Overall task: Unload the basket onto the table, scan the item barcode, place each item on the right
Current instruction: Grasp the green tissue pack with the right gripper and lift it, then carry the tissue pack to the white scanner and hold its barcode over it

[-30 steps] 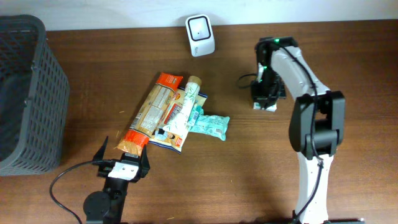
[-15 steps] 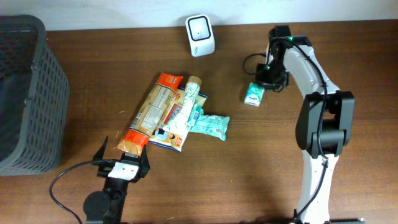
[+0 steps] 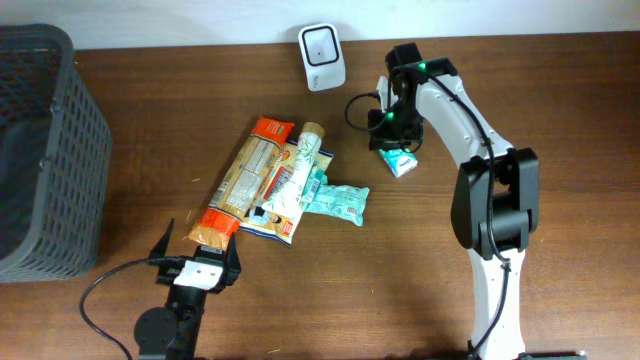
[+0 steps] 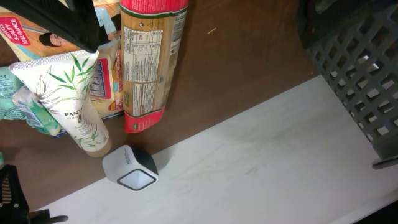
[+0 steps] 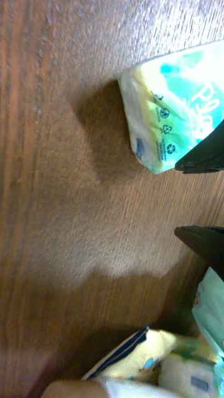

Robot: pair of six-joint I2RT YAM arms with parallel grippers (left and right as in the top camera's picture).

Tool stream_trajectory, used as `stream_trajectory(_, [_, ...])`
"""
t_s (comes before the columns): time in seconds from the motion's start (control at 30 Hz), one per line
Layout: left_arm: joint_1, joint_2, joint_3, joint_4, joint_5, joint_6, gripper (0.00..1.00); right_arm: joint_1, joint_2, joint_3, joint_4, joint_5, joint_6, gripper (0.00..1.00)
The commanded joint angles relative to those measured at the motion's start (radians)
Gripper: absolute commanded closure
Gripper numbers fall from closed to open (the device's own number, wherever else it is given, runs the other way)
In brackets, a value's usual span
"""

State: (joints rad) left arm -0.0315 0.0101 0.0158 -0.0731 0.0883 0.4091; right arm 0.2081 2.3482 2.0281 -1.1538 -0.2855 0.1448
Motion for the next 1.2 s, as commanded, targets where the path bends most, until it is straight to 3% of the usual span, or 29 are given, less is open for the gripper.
stream_trajectory(0.0, [0.002, -0.005, -0.007, 0.001, -0.007, 0.016, 0.01, -0.006, 0.014, 0.059, 0.006, 0.071, 0.063, 0.74])
stream_trajectory(0.13, [0.002, -0.005, -0.007, 0.000, -0.007, 0.016, 0.01, -0.006, 0.015, 0.055, 0.032, 0.331, 0.230, 0.78])
stream_trajectory(0.2, [0.002, -0.005, -0.007, 0.000, -0.007, 0.016, 0.01, -0.006, 0.015, 0.050, 0.022, 0.343, 0.223, 0.78])
stream_trajectory(0.23, [0.002, -0.005, -0.007, 0.000, -0.007, 0.015, 0.01, -0.010, 0.015, 0.050, -0.013, 0.325, 0.168, 0.78])
stream_trajectory(0.3, [0.002, -0.005, -0.007, 0.000, -0.007, 0.015, 0.01, -0.068, 0.015, 0.050, -0.100, 0.064, -0.045, 0.78])
stream_trajectory(0.37, [0.002, -0.005, -0.007, 0.000, -0.007, 0.016, 0.01, -0.177, 0.014, 0.050, -0.178, -0.150, -0.166, 0.77])
stream_trajectory(0.4, [0.002, -0.005, -0.007, 0.000, -0.007, 0.015, 0.01, -0.230, 0.014, 0.050, -0.214, -0.221, -0.223, 0.62])
stream_trajectory(0.43, [0.002, -0.005, -0.007, 0.000, -0.007, 0.016, 0.01, -0.253, 0.015, 0.050, -0.231, -0.218, -0.227, 0.57])
stream_trajectory(0.57, [0.002, -0.005, -0.007, 0.000, -0.007, 0.016, 0.01, -0.245, 0.015, 0.009, -0.228, -0.216, -0.246, 0.56])
stream_trajectory(0.73, [0.002, -0.005, -0.007, 0.000, -0.007, 0.016, 0.01, -0.221, 0.015, -0.140, -0.090, -0.216, -0.241, 0.57])
stream_trajectory(0.83, [0.002, -0.005, -0.007, 0.000, -0.007, 0.015, 0.01, -0.221, 0.015, -0.241, 0.042, -0.220, -0.241, 0.64])
stream_trajectory(0.9, [0.002, -0.005, -0.007, 0.000, -0.007, 0.016, 0.01, -0.221, 0.015, -0.266, 0.070, -0.227, -0.241, 0.79])
stream_trajectory(0.93, [0.002, -0.005, -0.007, 0.000, -0.007, 0.015, 0.01, -0.221, 0.015, -0.266, 0.068, -0.240, -0.241, 0.92])
stream_trajectory(0.97, [0.002, -0.005, -0.007, 0.000, -0.007, 0.015, 0.01, -0.221, 0.015, -0.266, 0.065, -0.261, -0.241, 0.96])
stream_trajectory(1.03, [0.002, -0.005, -0.007, 0.000, -0.007, 0.016, 0.01, -0.221, 0.014, -0.221, -0.009, -0.315, -0.242, 0.96])
stream_trajectory(1.1, [0.002, -0.005, -0.007, 0.000, -0.007, 0.016, 0.01, -0.221, 0.009, -0.088, -0.193, -0.400, -0.247, 0.96])
stream_trajectory(1.17, [0.002, -0.005, -0.007, 0.000, -0.007, 0.015, 0.01, -0.222, -0.008, 0.020, -0.329, -0.623, -0.372, 0.96])
